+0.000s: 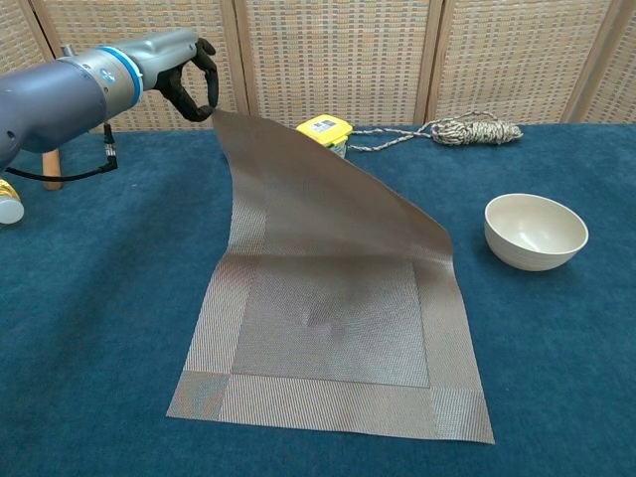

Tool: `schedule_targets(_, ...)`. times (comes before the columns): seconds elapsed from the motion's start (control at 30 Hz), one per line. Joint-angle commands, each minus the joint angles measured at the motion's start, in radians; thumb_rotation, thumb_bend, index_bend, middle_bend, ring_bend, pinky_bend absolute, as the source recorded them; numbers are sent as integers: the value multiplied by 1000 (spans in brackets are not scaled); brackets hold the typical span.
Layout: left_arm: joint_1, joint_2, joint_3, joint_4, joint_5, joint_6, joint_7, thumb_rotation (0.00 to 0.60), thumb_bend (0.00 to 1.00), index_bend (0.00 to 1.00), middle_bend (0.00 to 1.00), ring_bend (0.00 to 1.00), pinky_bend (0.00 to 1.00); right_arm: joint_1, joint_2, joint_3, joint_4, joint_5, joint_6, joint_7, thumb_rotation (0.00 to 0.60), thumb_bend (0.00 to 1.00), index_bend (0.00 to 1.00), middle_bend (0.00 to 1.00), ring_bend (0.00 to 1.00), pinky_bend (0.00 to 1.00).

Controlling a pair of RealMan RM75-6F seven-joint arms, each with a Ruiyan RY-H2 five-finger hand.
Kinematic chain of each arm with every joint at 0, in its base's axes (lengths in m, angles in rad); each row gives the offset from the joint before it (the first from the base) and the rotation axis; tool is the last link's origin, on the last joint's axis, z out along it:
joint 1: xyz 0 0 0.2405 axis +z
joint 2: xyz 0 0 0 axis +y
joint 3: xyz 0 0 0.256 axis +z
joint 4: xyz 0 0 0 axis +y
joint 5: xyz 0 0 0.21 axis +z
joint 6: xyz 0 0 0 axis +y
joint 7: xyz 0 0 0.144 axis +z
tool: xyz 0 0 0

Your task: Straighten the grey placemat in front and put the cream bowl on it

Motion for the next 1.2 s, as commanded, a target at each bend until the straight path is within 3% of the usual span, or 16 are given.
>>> schedule_targets(0.03,-44,-34,-2,54,-88,7,66,600,500,496,0,0,0,0,0,-1,1,-1,-1,0,600,214,135,0,0,0)
schedule_targets(0.13,-52,-39,8,72,-111,7,77,600,479,397,0,0,0,0,-1,-1,3,2,-3,-1,600,214,135,0,0,0)
schedule_targets(0.4,-62,-38,25,94,-191,-3,99,600,462,278,0,0,0,-1,-3,-3,-1,0,-1,-10,600,214,135,0,0,0)
schedule_targets(0.77,-63,-41,55,108,-216,-6,84,600,432,192,0,0,0,0,-4,-5,-3,2,-5,-21,600,213,135,0,0,0)
schedule_targets(1.03,34,43,94,-64,-68,65,-76,600,341,159,0,0,0,0,2,-7,-5,6,-16,-20,600,208,135,0,0,0)
schedule_targets(1.2,165,150,178,-231,102,196,-171,600,134,95,0,0,0,-1,8,-10,-12,6,-22,-18,600,198,135,0,0,0)
